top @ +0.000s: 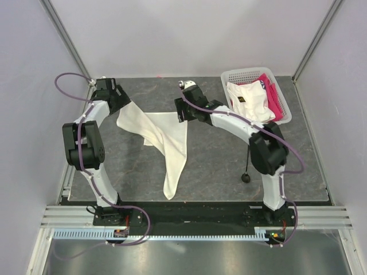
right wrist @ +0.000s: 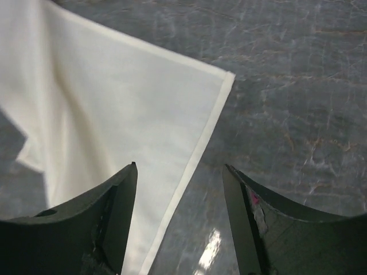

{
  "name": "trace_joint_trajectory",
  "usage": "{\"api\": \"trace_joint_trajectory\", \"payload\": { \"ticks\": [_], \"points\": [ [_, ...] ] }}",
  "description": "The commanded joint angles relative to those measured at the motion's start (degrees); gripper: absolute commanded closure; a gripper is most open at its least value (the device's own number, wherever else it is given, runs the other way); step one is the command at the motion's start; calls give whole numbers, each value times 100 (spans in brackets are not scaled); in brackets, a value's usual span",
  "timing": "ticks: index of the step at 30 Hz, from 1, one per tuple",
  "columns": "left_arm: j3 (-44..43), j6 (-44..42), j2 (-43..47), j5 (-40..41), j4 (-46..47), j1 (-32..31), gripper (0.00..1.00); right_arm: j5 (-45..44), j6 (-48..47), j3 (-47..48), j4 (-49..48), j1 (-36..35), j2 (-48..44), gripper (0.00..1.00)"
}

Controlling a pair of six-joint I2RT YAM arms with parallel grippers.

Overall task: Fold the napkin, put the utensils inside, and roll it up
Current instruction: Flatten the napkin out

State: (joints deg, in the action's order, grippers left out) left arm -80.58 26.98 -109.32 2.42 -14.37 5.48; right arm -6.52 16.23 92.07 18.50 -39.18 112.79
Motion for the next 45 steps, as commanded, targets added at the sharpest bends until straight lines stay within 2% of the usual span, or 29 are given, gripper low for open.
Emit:
{"api": "trace_joint_trajectory", "payload": {
  "ticks": [1,5,11,18,24,26,27,28,30,31,32,33,35,36,40,45],
  "points": [
    [-634,-465,-405,22,-381,-20,11,-796,-225,1423,864,-46,1085,31],
    [-1038,-615,-801,-30,-645,-29,14,-1158,-340,2235,1252,-20,1955,33],
    [-1206,-712,-1039,-171,-804,-99,17,-1351,-366,2807,1287,-2,2536,35],
    [-1285,-869,-1188,-478,-997,-169,24,-1141,-454,3246,1287,77,2994,38],
    [-1391,-984,-1382,-769,-1252,-170,37,-825,-428,3291,1252,261,3143,39],
    [-1373,-993,-1382,-786,-1270,-178,46,-571,-419,3291,1252,340,3187,41],
    [-1356,-1002,-1373,-786,-1270,-196,55,-482,-427,3291,1235,358,3196,42],
    [-1338,-993,-1356,-821,-1287,-196,60,-368,-454,3273,1243,384,3205,44],
    [-1277,-993,-1338,-865,-1296,-213,76,-218,-533,3238,1252,420,3231,58],
    [-1242,-993,-1277,-874,-1296,-248,80,-192,-542,3221,1252,420,3240,63],
    [-1198,-984,-1250,-866,-1296,-266,83,-191,-577,3194,1252,420,3240,74],
    [-1084,-976,-1206,-831,-1288,-292,91,-200,-594,3142,1244,429,3232,80],
    [-856,-915,-1048,-830,-1279,-345,96,-244,-577,3037,1261,437,3153,95],
    [-750,-888,-978,-822,-1253,-371,98,-305,-577,2871,1261,446,3091,99],
    [14,-704,-443,-839,-981,-477,98,-534,-594,2194,1244,464,2635,100],
    [1832,-19,980,-901,-104,-855,98,-744,-525,659,1200,472,1572,100]
  ]
}}
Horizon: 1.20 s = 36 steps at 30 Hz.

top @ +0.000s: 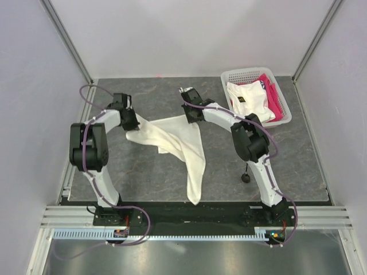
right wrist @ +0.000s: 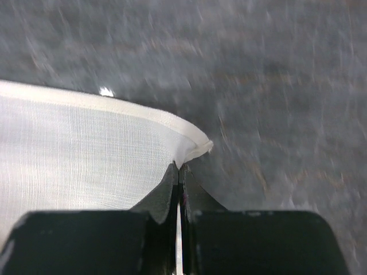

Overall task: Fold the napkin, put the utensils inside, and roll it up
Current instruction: Flatten the napkin out

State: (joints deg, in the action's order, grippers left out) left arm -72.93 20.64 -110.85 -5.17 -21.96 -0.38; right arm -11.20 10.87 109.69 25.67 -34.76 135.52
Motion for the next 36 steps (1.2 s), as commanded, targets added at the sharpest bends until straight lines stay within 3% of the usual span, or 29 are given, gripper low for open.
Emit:
{"api": "trace_joint_trajectory", "payload": {
  "ticks": [1,2,5,6,9,13,22,36],
  "points": [
    [1366,764,1362,-160,788,-365,98,-347,29,-1342,483,22,-877,100],
    [1891,1009,1616,-212,920,-410,97,-478,98,-1571,474,31,-1227,100],
    [2500,1248,2426,-449,1211,-612,75,-707,143,-2406,474,22,-1834,100],
    [2572,1275,2776,-441,1211,-664,59,-734,143,-2722,465,31,-1967,100],
    [2599,1241,3200,-179,1159,-595,29,-673,125,-3110,474,31,-2389,100],
    [2380,977,3053,147,1115,-86,24,-559,126,-3305,474,22,-2750,100],
    [1975,853,2085,420,1580,-41,15,-199,-6,-3314,325,40,-2777,100],
    [1650,265,1241,-196,1862,-6,11,-304,-50,-3305,483,128,-2847,100]
  ]
}}
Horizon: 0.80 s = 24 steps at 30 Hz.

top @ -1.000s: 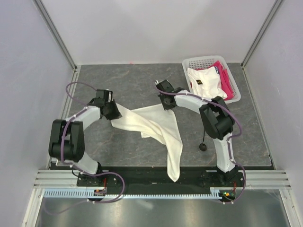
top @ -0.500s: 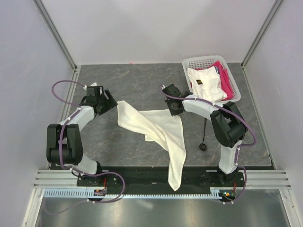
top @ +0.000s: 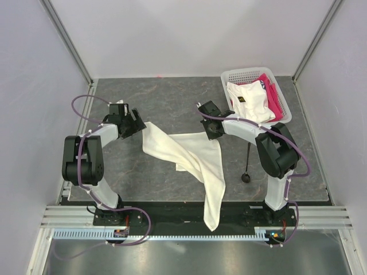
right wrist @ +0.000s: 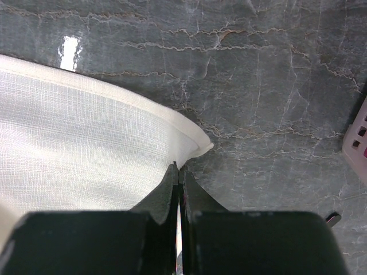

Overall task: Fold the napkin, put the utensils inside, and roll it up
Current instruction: Flatten the napkin out

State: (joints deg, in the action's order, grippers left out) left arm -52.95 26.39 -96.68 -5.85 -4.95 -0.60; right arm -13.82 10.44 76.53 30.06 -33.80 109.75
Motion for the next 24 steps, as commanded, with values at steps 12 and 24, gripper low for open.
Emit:
{"api": "trace_joint_trajectory", "payload": {
  "ticks": [12,24],
  "points": [
    [-909,-319,-860,-426,-234,-28,22,-41,2,-59,87,32,-384,100],
    [-1349,-196,-1388,-592,-726,-151,38,46,37,-51,79,32,-376,100]
  ]
}}
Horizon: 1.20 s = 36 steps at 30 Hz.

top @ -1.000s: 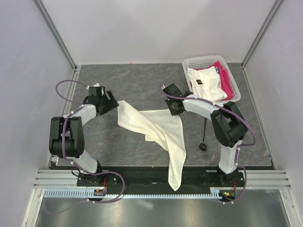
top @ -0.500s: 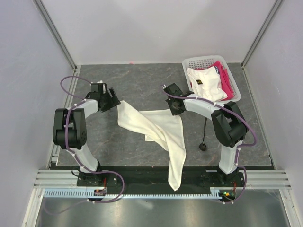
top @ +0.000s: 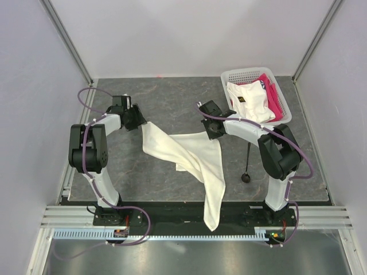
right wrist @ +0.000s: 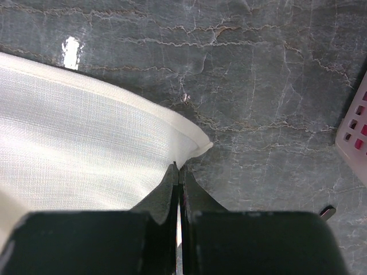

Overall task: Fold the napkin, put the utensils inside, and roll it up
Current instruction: Flatten the napkin out

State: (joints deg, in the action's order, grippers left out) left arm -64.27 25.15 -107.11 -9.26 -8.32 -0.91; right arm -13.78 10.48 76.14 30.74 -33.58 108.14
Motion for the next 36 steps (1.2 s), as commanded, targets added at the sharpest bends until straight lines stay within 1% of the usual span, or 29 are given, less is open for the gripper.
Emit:
{"api": "trace_joint_trajectory", "payload": {
  "ticks": [1,2,4,7,10,11,13,14,16,21,24,25,26,28,29,31,32,34,35,36],
  "points": [
    [-261,-80,-415,-269,-460,-138,40,51,33,-11,2,10,-223,100],
    [-270,-89,-442,-304,-469,-147,43,42,33,-11,2,10,-214,100],
    [-270,-115,-521,-454,-478,-182,45,86,51,-11,-15,10,-214,100],
    [-297,-194,-521,-437,-548,-217,51,86,42,6,-16,10,-214,100],
    [-297,-256,-513,-410,-662,-217,64,95,42,41,-7,10,-214,100],
    [-305,-273,-513,-402,-680,-217,72,95,42,41,-15,10,-223,100],
    [-323,-317,-521,-428,-706,-217,80,112,51,68,-15,18,-223,100],
    [-340,-335,-530,-445,-724,-226,91,104,51,76,-16,10,-223,100],
    [-340,-370,-522,-437,-733,-243,98,95,51,120,-16,10,-232,100],
    [-358,-362,-259,-472,-611,-270,98,-72,59,243,-16,10,-468,100],
    [-314,-291,461,-385,-400,-305,98,-195,51,340,-50,18,-836,100],
    [-288,-282,924,-288,-268,-314,98,-221,24,358,-77,10,-960,100],
    [-253,-265,1164,-192,-180,-322,98,-256,7,367,-112,18,-1074,100],
    [-148,-291,1656,98,31,-331,98,-344,-98,340,-243,10,-1531,100],
    [-104,-308,2111,186,84,-331,98,-362,-151,323,-288,10,-1837,100],
    [37,-379,2614,371,198,-331,98,-441,-327,305,-402,1,-2155,100],
    [90,-396,3104,450,295,-331,98,-493,-362,305,-420,1,-2496,100],
    [300,-467,3589,626,400,-331,98,-520,-546,253,-542,-17,-2849,100],
    [371,-484,4131,792,471,-331,98,-529,-599,235,-595,-25,-3216,100],
    [484,-510,4380,855,489,-331,98,-547,-652,209,-691,-52,-3394,100]
  ]
}}
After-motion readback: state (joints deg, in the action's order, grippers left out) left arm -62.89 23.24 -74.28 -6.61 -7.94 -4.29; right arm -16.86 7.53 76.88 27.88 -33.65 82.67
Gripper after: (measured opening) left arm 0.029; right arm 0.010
